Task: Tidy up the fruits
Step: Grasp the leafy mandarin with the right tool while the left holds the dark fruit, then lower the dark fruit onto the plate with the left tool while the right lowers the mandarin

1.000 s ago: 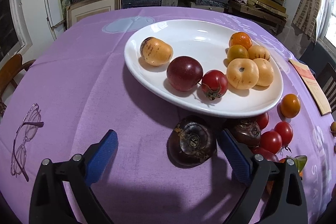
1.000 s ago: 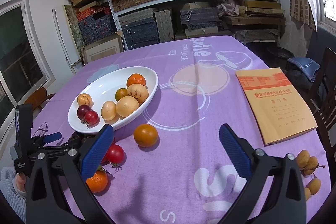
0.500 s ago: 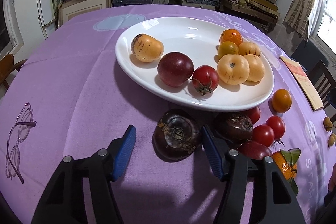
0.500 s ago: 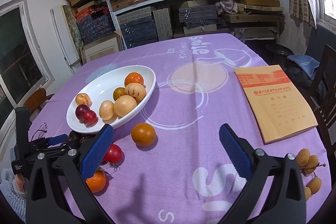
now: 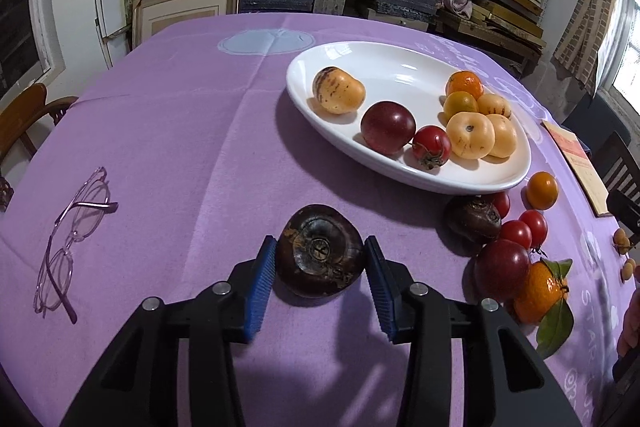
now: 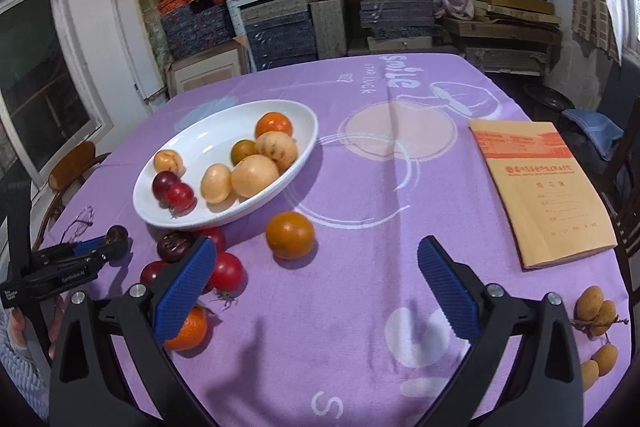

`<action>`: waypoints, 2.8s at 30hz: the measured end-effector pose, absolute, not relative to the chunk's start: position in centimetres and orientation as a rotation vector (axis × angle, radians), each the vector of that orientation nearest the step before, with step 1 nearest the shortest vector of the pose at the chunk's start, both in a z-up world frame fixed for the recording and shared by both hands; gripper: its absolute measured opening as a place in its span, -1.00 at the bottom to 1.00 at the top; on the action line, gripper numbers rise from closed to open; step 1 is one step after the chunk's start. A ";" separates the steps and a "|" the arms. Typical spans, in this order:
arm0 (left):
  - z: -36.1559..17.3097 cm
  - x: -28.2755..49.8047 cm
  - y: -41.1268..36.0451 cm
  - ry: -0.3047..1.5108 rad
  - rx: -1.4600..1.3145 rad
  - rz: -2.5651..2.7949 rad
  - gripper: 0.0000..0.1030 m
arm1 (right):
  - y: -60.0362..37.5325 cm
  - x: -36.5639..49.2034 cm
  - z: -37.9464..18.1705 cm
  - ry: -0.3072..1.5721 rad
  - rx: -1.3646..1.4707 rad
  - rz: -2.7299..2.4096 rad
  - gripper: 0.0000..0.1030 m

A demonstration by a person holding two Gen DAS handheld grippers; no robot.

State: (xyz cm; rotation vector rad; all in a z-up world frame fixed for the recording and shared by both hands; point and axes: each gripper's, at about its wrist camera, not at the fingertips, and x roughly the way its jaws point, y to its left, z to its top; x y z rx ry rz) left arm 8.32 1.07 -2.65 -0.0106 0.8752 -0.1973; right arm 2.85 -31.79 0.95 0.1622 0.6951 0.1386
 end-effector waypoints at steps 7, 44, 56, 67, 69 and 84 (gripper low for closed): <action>-2.7 7.3 1.8 0.871 -0.031 -0.209 -0.13 | -23.7 -0.2 0.7 0.684 -0.161 0.347 0.92; -2.4 6.8 0.8 0.858 -0.014 -0.246 -0.12 | -22.2 0.6 -1.0 0.771 -0.089 0.430 -0.10; 2.6 10.9 -2.3 0.769 0.022 -0.291 -0.12 | -23.2 4.1 2.3 0.740 -0.043 0.384 -0.10; 3.0 22.7 -4.6 0.878 -0.029 -0.242 -0.12 | -19.1 10.6 2.0 0.762 -0.038 0.390 -0.10; 2.1 24.0 -4.7 0.913 -0.054 -0.245 -0.12 | -18.9 11.3 1.4 0.768 -0.038 0.378 -0.09; 4.7 23.1 -5.8 0.836 -0.034 -0.257 -0.08 | -21.4 9.3 3.6 0.673 -0.007 0.368 0.26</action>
